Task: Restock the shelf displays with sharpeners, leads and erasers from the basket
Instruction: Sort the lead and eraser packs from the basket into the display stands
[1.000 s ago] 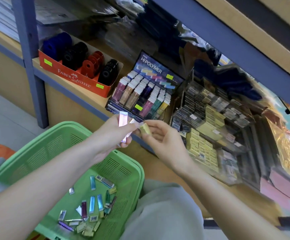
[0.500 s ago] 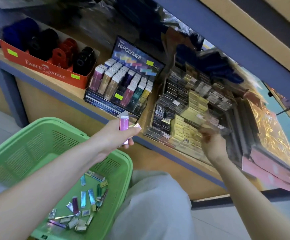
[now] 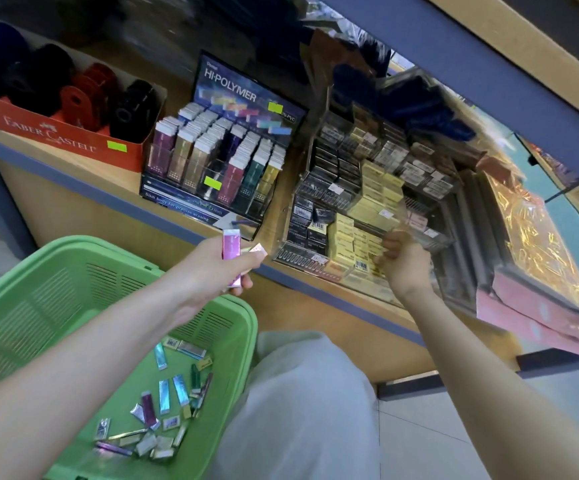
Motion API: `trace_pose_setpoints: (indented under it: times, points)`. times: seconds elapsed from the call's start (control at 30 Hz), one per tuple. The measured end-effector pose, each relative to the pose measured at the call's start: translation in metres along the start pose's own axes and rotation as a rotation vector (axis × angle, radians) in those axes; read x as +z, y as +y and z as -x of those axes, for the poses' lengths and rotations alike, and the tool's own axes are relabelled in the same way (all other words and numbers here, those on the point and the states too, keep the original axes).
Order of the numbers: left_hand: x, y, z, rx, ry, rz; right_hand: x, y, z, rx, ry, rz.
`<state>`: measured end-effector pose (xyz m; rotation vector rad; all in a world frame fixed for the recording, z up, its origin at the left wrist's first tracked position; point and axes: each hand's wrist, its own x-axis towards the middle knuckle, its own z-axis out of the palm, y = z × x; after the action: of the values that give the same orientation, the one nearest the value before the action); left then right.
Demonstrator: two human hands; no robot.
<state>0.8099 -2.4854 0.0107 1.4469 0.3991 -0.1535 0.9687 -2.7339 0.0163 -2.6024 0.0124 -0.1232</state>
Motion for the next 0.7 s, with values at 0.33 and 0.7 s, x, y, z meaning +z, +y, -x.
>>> trace_pose_setpoints:
  times: [0.33,0.7]
  points:
    - [0.006,0.002,-0.003,-0.076,-0.022,0.150,-0.002,-0.026,0.032,-0.320,0.150,0.091]
    - [-0.001,0.008,0.006,-0.053,-0.097,0.204,0.020,-0.103,0.102,-0.626,-0.482,-0.203]
